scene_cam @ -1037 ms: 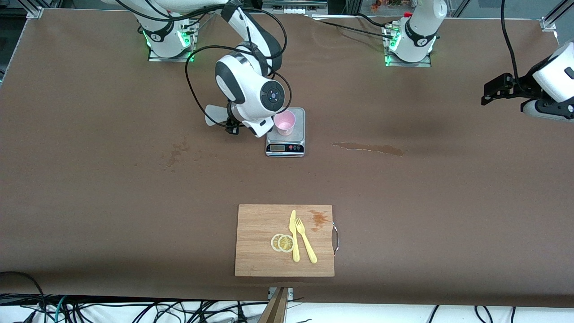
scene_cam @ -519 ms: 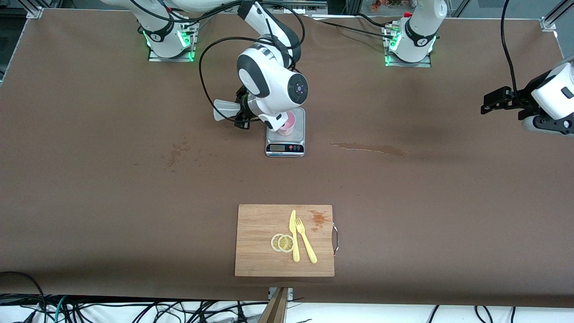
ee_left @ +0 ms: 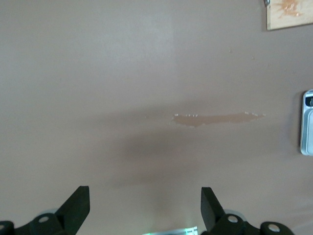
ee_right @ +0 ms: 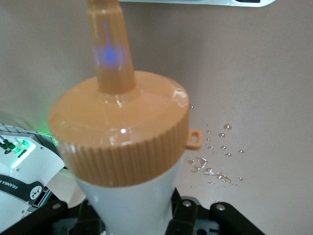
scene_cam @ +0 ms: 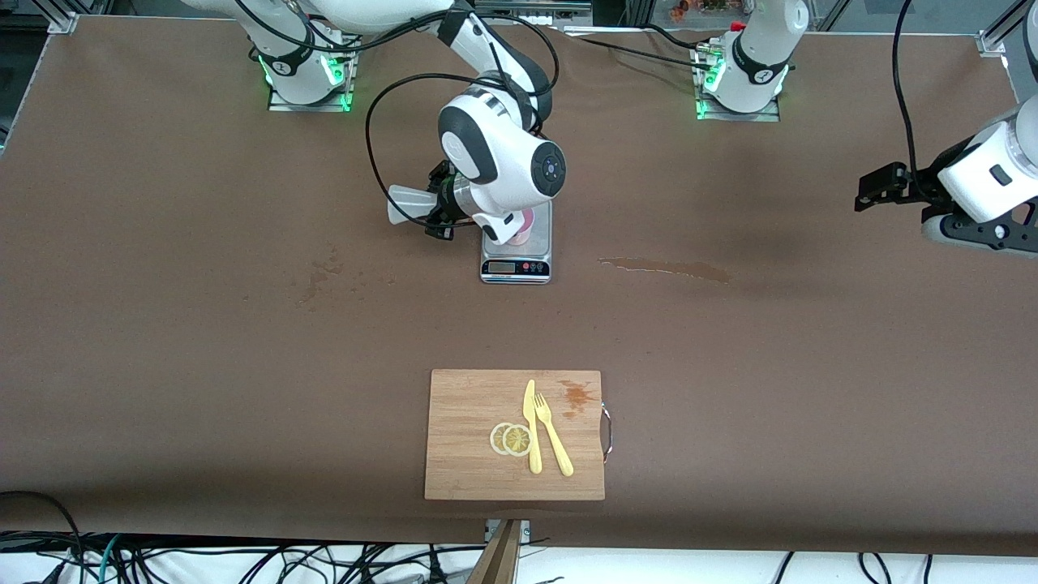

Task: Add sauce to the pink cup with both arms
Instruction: 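Tilt the bottle nozzle into the pink cup with the right gripper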

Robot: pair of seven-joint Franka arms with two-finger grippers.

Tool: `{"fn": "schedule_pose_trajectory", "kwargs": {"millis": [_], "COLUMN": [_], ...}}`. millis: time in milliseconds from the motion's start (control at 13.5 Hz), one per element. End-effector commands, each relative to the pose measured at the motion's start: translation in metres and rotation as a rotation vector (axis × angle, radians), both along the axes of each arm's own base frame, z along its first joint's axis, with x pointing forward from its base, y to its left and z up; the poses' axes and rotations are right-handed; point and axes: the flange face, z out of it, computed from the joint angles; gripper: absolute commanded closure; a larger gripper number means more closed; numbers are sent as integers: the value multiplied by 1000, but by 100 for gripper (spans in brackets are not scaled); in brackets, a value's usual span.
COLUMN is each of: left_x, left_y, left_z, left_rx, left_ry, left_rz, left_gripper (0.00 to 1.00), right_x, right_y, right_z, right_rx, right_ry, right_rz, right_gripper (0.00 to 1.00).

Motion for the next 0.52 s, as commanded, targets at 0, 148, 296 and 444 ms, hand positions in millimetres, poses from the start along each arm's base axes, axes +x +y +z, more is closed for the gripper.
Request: {"fn": "schedule_pose_trajectory", "kwargs": {"millis": [0, 148, 296, 444], "left_x": [-3, -8, -6, -6], "left_y": [-16, -32, -34, -32], "left_z": [31, 37, 28, 29], "left_rx": [-5, 6, 25, 23], "left_ry": [-61, -69, -52, -51], "left_rz": [-28, -58, -72, -69], "left_gripper": [0, 0, 0, 0], "right_x": [-1, -6, -7, -6], "right_y": [8, 12, 16, 15], "right_z": [1, -5, -5, -6], "right_rx": [-30, -54, -57, -57], "right_ry": [-10, -29, -37, -39], "right_rz": [1, 11, 18, 16], "right_gripper": [87, 87, 87, 85]}}
